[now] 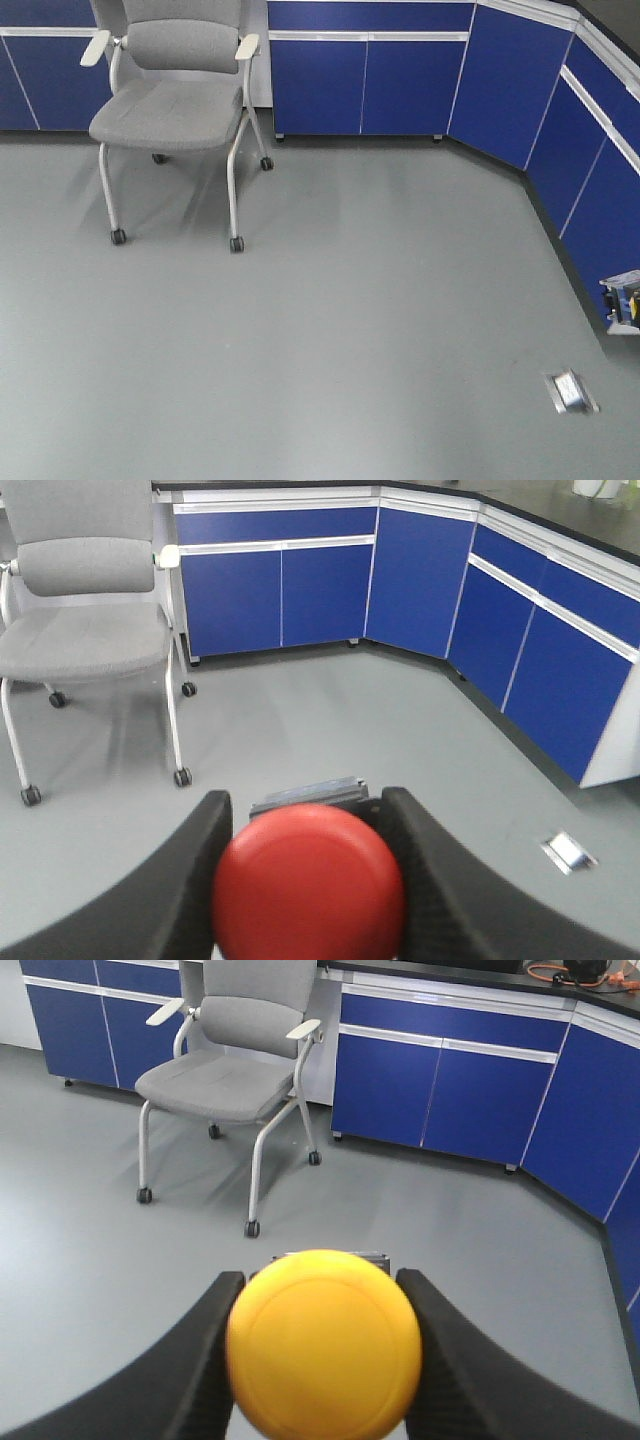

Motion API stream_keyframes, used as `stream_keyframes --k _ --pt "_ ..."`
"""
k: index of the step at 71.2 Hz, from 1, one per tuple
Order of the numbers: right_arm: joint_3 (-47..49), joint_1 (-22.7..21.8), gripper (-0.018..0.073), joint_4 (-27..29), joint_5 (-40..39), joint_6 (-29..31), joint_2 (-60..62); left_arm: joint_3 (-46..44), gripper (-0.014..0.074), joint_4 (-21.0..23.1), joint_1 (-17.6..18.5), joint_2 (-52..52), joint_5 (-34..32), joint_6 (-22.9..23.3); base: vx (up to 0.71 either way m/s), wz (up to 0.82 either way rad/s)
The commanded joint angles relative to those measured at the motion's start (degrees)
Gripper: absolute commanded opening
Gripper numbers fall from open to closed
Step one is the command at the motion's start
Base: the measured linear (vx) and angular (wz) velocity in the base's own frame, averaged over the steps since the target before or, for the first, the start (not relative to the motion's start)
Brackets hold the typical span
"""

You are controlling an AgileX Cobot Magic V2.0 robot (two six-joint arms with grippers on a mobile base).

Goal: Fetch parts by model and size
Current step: 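Drive the base to the bench with the orange-red tray, holding both buttons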

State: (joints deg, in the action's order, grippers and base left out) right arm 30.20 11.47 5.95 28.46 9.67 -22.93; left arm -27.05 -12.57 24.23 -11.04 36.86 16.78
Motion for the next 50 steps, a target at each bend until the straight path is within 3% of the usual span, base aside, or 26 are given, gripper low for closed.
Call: stream_keyframes --k 1,50 --pt "1.7 -0.2 -0.0005 0.0 -4.7 0.5 -0.3 -1.4 -0.0006 -0.4 0.2 -0.6 -4.5 0.2 0.62 -0.01" --pt "1.7 -0.2 -0.0005 0.0 -4.7 0.5 -0.3 -1.4 -0.0006 -0.4 0.2 -0.6 -4.5 0.2 0.57 -0.05"
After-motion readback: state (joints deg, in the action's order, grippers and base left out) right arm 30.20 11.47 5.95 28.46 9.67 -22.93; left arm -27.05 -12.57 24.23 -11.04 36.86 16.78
